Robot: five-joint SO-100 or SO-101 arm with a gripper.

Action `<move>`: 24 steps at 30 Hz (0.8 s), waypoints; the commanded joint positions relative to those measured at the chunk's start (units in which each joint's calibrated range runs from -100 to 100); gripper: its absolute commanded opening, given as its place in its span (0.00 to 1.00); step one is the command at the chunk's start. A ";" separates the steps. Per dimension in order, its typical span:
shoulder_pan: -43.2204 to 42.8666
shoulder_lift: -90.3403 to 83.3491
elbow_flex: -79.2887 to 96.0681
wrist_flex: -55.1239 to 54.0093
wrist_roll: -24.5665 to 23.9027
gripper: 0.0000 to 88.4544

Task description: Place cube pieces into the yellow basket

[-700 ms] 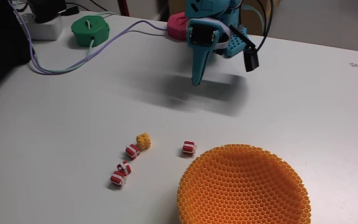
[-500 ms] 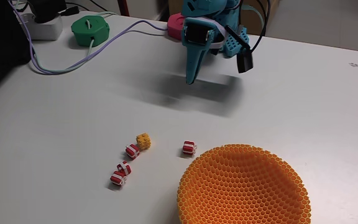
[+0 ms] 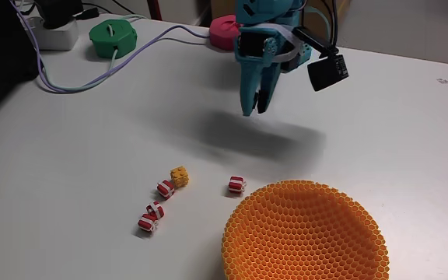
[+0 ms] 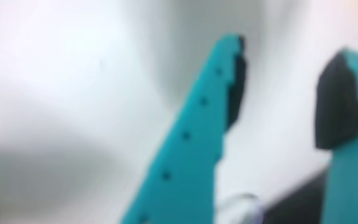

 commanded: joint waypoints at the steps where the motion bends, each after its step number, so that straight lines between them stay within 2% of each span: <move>1: -4.91 20.61 -5.42 -17.03 -10.74 0.21; 3: -5.29 27.71 -4.45 -26.15 -15.68 0.21; 5: -4.82 32.17 -3.78 -33.01 -18.22 0.23; 13: 1.14 45.99 -8.11 -47.52 -18.32 0.24; 24: 3.94 61.24 -22.56 -51.35 -19.10 0.23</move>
